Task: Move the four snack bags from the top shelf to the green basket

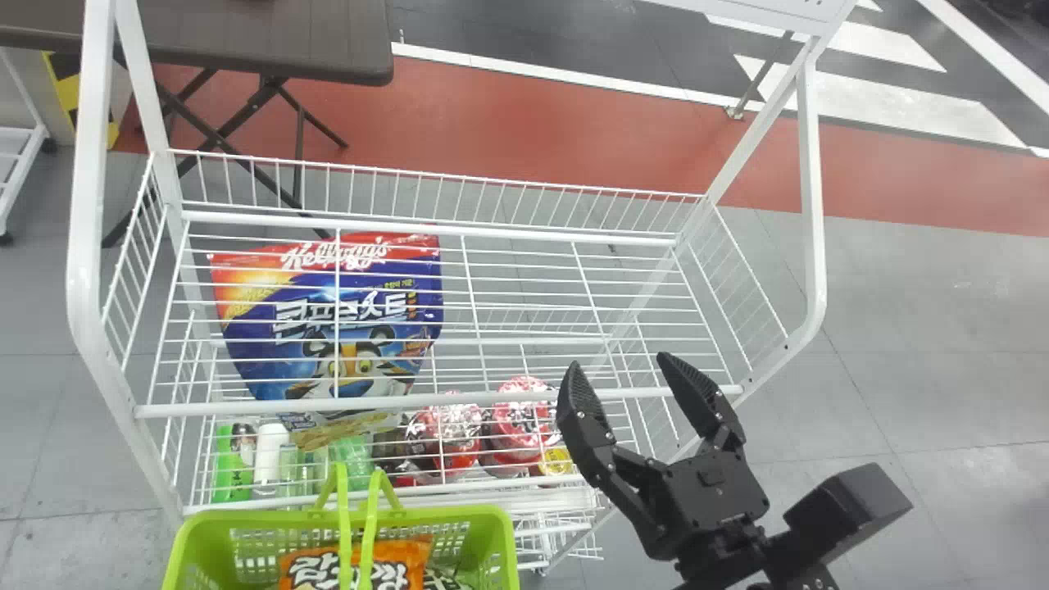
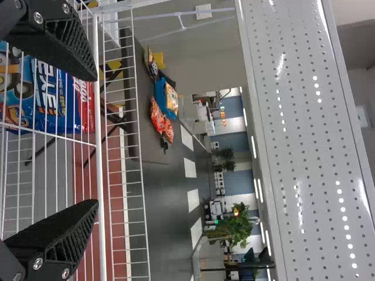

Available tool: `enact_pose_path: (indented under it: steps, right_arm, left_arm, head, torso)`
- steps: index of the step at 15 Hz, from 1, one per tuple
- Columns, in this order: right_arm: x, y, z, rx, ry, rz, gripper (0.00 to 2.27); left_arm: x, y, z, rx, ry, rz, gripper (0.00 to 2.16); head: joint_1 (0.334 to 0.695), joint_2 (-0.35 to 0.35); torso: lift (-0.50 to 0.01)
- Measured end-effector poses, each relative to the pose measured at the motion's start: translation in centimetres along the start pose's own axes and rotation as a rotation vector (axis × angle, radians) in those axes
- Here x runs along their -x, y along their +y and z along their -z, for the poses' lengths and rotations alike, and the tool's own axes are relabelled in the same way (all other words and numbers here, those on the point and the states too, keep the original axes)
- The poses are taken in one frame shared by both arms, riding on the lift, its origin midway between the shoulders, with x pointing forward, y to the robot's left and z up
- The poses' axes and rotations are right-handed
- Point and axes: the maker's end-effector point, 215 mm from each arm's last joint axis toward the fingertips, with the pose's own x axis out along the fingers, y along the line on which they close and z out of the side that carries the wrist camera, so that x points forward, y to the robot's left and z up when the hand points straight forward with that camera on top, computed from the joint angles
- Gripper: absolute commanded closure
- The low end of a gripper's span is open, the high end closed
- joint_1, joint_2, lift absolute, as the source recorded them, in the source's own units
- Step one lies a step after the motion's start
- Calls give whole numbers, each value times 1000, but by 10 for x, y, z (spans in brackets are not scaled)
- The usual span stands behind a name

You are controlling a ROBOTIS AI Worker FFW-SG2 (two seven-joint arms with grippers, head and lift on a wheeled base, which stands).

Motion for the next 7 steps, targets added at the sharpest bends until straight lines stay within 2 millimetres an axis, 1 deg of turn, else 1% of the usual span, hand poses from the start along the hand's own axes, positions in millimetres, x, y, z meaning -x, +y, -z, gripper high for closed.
enact_pose_path:
  steps: [7]
  right_arm:
    - [0,0,-3,2,-7,1,63]
  left_arm:
    - [0,0,1,1,1,-1,1663]
  head:
    - [695,-350]
  torso:
    - [0]
